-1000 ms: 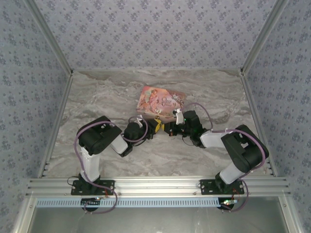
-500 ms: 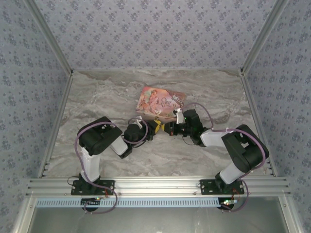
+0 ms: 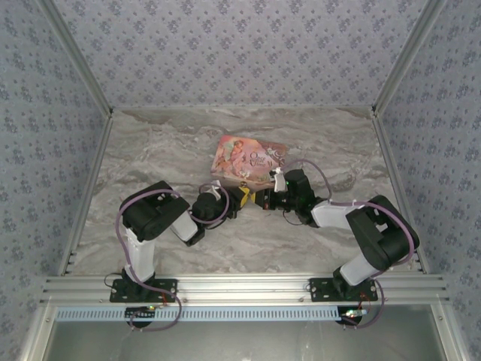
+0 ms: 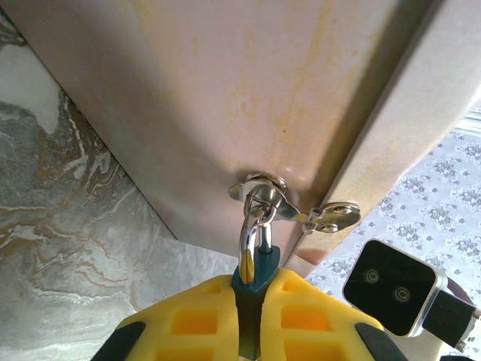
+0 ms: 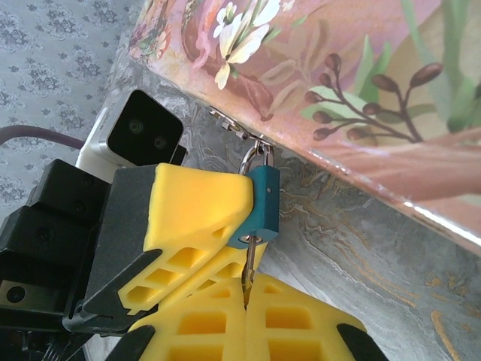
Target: Unlock the padlock with the key
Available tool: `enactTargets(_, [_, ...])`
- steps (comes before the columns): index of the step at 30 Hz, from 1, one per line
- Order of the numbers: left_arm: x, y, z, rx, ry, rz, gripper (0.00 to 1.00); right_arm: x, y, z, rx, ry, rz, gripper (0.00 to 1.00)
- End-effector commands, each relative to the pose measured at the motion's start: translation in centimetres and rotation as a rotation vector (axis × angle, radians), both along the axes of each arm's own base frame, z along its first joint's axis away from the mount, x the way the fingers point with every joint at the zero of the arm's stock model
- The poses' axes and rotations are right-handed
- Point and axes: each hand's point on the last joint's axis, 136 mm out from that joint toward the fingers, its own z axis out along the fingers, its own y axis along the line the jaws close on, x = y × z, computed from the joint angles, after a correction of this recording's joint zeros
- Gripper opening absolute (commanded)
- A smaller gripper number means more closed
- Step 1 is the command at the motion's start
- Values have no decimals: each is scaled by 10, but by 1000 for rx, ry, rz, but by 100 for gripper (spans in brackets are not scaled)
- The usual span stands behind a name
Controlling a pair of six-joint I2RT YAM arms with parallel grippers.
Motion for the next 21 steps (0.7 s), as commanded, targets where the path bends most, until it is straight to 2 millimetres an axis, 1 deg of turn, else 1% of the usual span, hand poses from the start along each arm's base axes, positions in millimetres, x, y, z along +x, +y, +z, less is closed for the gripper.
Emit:
enactTargets(1, [-7, 1, -13, 41, 0, -15, 0, 18, 4, 38, 65, -84, -21, 0])
enactTargets(11, [-10, -8, -15, 45, -3, -30, 0, 22, 14, 53, 130, -69, -28, 0])
enactTargets(16, [-12, -9, -16, 42, 2, -35, 0, 27, 14, 51, 113, -65, -41, 0])
enactTargets(21, [-14, -12, -15, 37, 2, -39, 0, 33, 25, 53, 129, -59, -24, 0])
